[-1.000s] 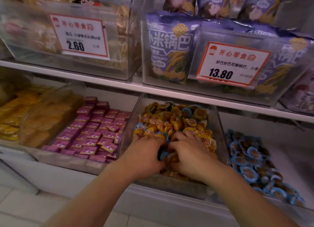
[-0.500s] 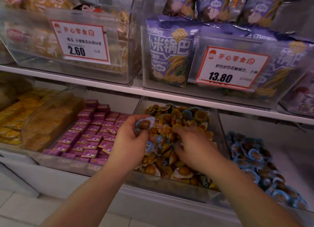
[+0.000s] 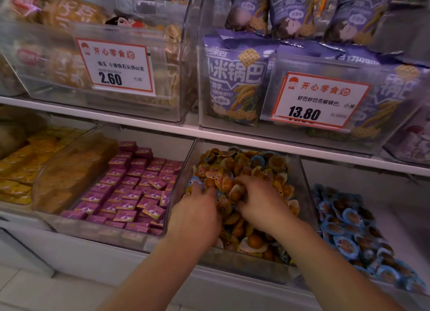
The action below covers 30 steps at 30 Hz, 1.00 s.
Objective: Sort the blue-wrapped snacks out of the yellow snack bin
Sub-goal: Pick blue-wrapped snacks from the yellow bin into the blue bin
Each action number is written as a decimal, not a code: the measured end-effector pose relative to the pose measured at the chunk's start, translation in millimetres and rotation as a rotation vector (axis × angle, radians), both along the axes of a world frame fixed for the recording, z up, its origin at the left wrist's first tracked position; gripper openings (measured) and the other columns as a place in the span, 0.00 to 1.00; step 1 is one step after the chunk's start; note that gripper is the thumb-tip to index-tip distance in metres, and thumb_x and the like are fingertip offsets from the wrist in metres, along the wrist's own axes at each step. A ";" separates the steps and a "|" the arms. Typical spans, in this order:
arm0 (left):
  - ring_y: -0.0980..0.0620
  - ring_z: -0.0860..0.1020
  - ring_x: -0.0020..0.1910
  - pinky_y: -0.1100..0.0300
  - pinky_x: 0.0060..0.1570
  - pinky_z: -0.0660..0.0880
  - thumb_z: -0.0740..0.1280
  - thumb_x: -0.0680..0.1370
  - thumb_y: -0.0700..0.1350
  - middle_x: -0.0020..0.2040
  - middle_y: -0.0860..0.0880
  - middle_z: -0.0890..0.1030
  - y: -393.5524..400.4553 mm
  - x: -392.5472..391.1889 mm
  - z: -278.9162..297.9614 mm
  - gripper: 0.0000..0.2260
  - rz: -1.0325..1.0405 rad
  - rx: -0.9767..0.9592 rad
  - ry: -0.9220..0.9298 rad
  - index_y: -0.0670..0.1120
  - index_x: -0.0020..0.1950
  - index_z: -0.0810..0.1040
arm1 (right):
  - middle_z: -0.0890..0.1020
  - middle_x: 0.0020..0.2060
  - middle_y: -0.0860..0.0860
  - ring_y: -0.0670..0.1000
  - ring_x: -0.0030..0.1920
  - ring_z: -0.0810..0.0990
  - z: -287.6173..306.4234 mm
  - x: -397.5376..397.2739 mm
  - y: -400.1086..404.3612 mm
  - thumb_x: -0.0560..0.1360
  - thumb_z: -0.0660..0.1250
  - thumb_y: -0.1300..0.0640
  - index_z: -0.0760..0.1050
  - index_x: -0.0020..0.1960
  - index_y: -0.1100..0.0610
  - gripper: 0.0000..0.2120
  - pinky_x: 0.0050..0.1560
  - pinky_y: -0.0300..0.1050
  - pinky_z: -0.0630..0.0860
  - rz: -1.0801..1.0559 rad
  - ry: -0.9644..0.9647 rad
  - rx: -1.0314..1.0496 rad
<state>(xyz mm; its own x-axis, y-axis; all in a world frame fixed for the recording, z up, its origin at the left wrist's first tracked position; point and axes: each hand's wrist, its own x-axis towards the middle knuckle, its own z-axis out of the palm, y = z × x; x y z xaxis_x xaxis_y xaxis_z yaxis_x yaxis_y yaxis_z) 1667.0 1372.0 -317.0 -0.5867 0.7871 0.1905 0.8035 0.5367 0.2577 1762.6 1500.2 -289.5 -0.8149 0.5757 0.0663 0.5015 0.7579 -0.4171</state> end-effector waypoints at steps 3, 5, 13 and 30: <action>0.40 0.76 0.54 0.51 0.40 0.69 0.64 0.75 0.48 0.61 0.45 0.66 2.3 -1.6 0.3 0.15 0.019 -0.061 -0.003 0.51 0.62 0.72 | 0.74 0.66 0.54 0.56 0.65 0.74 7.0 8.7 4.5 0.73 0.68 0.62 0.70 0.72 0.50 0.29 0.62 0.44 0.71 -0.111 0.120 0.120; 0.41 0.77 0.54 0.50 0.42 0.72 0.65 0.75 0.48 0.61 0.47 0.67 0.3 -2.9 0.5 0.16 -0.013 -0.069 -0.008 0.52 0.63 0.73 | 0.80 0.59 0.51 0.53 0.60 0.77 10.6 10.9 2.6 0.73 0.67 0.61 0.76 0.67 0.49 0.23 0.59 0.41 0.71 -0.045 0.284 0.194; 0.44 0.79 0.52 0.50 0.46 0.76 0.64 0.74 0.48 0.56 0.51 0.72 -7.7 -3.1 4.4 0.17 -0.101 -0.004 -0.019 0.55 0.63 0.74 | 0.76 0.59 0.51 0.56 0.60 0.68 -26.3 -18.3 -0.9 0.79 0.63 0.53 0.77 0.64 0.51 0.15 0.60 0.47 0.67 0.223 -0.024 0.211; 0.61 0.77 0.35 0.70 0.30 0.68 0.66 0.80 0.49 0.39 0.57 0.79 -2.1 -10.3 16.2 0.05 0.034 0.552 -0.541 0.54 0.44 0.74 | 0.73 0.47 0.45 0.47 0.49 0.75 -8.3 -2.3 3.1 0.78 0.66 0.52 0.78 0.56 0.48 0.07 0.45 0.42 0.69 0.091 0.131 0.035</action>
<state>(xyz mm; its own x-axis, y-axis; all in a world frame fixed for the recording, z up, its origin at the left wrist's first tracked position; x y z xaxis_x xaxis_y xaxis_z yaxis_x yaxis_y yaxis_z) 1656.7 1369.8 -300.8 -0.7323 0.6409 0.2299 0.4747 0.2384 0.8472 1760.3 1503.3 -297.9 -0.8464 0.4957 0.1943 0.3734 0.8128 -0.4471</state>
